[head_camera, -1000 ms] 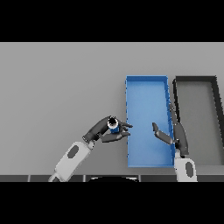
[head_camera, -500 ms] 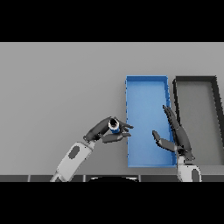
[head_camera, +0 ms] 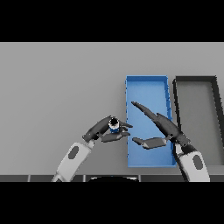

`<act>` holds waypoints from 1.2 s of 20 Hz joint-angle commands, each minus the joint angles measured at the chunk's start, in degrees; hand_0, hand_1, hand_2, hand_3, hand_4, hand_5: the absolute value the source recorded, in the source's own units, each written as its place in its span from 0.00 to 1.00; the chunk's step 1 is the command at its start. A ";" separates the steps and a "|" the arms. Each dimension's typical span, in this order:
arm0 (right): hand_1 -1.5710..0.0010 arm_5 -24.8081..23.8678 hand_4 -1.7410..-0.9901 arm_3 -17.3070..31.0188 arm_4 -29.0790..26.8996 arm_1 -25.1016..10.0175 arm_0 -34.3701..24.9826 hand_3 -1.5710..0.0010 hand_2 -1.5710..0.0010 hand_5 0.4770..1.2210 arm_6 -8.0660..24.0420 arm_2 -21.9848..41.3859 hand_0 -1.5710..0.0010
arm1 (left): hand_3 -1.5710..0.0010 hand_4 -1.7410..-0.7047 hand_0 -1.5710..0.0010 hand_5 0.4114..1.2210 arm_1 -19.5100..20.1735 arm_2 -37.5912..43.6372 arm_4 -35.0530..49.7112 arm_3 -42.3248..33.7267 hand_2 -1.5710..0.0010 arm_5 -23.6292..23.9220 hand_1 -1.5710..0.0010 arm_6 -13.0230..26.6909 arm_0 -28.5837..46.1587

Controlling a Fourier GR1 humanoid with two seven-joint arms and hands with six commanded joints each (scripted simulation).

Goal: Pick up the blue pipe and place it into the blue bin.

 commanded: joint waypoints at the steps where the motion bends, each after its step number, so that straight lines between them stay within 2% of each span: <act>1: 1.00 0.12 0.59 0.31 -0.26 0.13 -2.17 1.00 0.97 0.11 1.14 0.79 1.00 | 0.00 0.26 0.00 1.00 0.05 0.31 -0.68 0.86 0.00 -0.14 0.00 -0.21 -0.23; 2: 1.00 0.56 0.59 0.40 -0.29 -0.07 -4.23 1.00 0.97 0.11 1.12 1.24 1.00 | 0.00 0.26 0.00 1.00 -0.17 0.54 -0.62 0.73 0.00 -0.59 0.00 -0.64 -0.06; 4: 1.00 1.90 0.59 0.45 -1.70 0.65 -5.83 1.00 0.97 0.11 3.57 3.73 1.00 | 0.00 0.26 0.00 1.00 -0.76 0.78 -0.95 1.21 0.00 -1.38 0.00 -1.81 0.06; 6: 1.00 2.46 0.61 2.37 -2.37 2.45 -8.93 1.00 0.97 0.10 5.79 5.75 1.00 | 0.00 0.27 0.00 1.00 -1.65 1.35 -1.08 1.72 0.00 -2.10 0.00 -1.40 -0.82; 8: 1.00 3.51 0.65 2.71 -2.39 3.03 -11.26 1.00 0.97 0.10 5.84 7.13 1.00 | 0.00 0.27 0.00 1.00 -2.04 1.83 -1.20 1.66 0.00 -2.67 0.00 -1.24 -0.28; 10: 0.99 3.48 0.68 6.18 -1.12 4.44 -15.78 1.00 0.96 0.09 7.69 7.78 1.00 | 0.00 0.26 0.00 1.00 -2.61 2.43 -0.47 2.21 0.00 -4.18 0.00 -0.53 -0.33; 14: 0.98 4.56 0.74 9.61 0.14 6.87 -19.78 1.00 0.95 0.06 8.94 9.87 0.98 | 0.00 0.26 0.00 1.00 -2.74 3.37 -1.94 1.95 0.00 -4.86 0.00 -0.37 0.06; 16: 0.96 5.51 0.73 11.57 -0.38 7.12 -21.93 0.99 0.93 0.04 9.60 9.73 0.98 | 0.00 0.26 0.00 1.00 -2.73 3.43 -2.79 1.23 0.00 -5.43 0.00 -1.07 0.67; 17: 0.93 5.63 0.72 12.26 -0.55 7.95 -22.99 0.97 0.89 0.03 10.27 10.21 0.96 | 0.00 0.27 0.00 1.00 -3.08 3.51 -3.39 1.23 0.00 -5.31 0.00 -0.05 0.90; 18: 0.86 6.15 0.68 13.12 -0.40 8.13 -23.55 0.92 0.83 0.01 10.08 10.29 0.89 | 0.00 0.27 0.00 1.00 -3.30 3.91 -3.63 1.48 0.00 -5.58 0.00 0.52 0.59; 19: 0.77 6.98 0.62 13.97 -0.39 8.36 -23.94 0.85 0.76 0.01 9.74 10.54 0.79 | 0.00 0.22 0.00 1.00 -3.66 4.57 -2.74 1.80 0.00 -6.33 0.00 0.54 0.21; 21: 0.55 7.18 0.45 14.90 -0.75 9.49 -25.57 0.62 0.53 0.03 10.21 10.72 0.55 | 0.00 0.14 0.00 1.00 -3.21 4.23 -2.53 1.13 0.00 -6.57 0.00 1.43 0.96; 22: 0.44 6.94 0.37 14.78 -0.34 9.99 -24.85 0.51 0.42 0.05 9.20 11.24 0.44 | 0.00 0.11 0.00 1.00 -3.04 4.22 -2.82 1.05 0.00 -6.03 0.00 2.41 0.93; 24: 0.28 6.27 0.25 15.84 -1.02 10.98 -25.43 0.39 0.27 0.16 9.16 11.39 0.28 | 0.04 0.08 0.00 1.00 -3.66 4.01 -1.92 1.23 0.00 -5.77 0.00 1.86 1.13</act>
